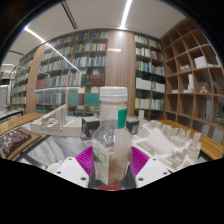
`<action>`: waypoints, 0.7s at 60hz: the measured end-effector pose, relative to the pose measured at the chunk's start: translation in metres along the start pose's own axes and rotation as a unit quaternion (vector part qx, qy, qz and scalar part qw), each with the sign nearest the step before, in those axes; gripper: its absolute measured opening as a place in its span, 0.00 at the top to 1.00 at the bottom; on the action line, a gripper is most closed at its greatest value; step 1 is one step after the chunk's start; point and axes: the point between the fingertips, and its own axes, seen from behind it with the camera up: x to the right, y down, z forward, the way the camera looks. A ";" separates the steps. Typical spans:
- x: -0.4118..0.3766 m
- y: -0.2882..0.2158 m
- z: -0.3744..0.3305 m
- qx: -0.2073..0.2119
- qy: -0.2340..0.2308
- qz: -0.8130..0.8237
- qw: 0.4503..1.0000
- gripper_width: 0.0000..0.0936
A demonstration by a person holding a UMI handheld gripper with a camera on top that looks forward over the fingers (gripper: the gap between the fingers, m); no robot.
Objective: Pour water
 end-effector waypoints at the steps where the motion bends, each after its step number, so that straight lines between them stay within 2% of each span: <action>1: 0.005 0.009 0.003 -0.006 -0.001 0.004 1.000 0.50; 18: 0.000 0.133 0.025 -0.081 -0.015 -0.006 0.997 0.50; 20: 0.000 0.128 0.025 -0.049 -0.013 -0.004 0.999 0.49; 22: 0.004 0.129 0.021 -0.051 -0.010 -0.001 0.999 0.49; 28: 0.009 0.131 0.025 -0.050 -0.009 0.019 0.999 0.40; 33: 0.009 0.131 0.017 -0.076 -0.006 0.012 0.997 0.31; 36: 0.007 0.124 0.009 -0.079 -0.008 0.003 0.997 0.19; 38: 0.009 0.120 0.003 -0.083 -0.006 -0.003 0.997 0.06; 42: 0.009 0.110 -0.017 -0.094 0.007 -0.003 0.996 0.10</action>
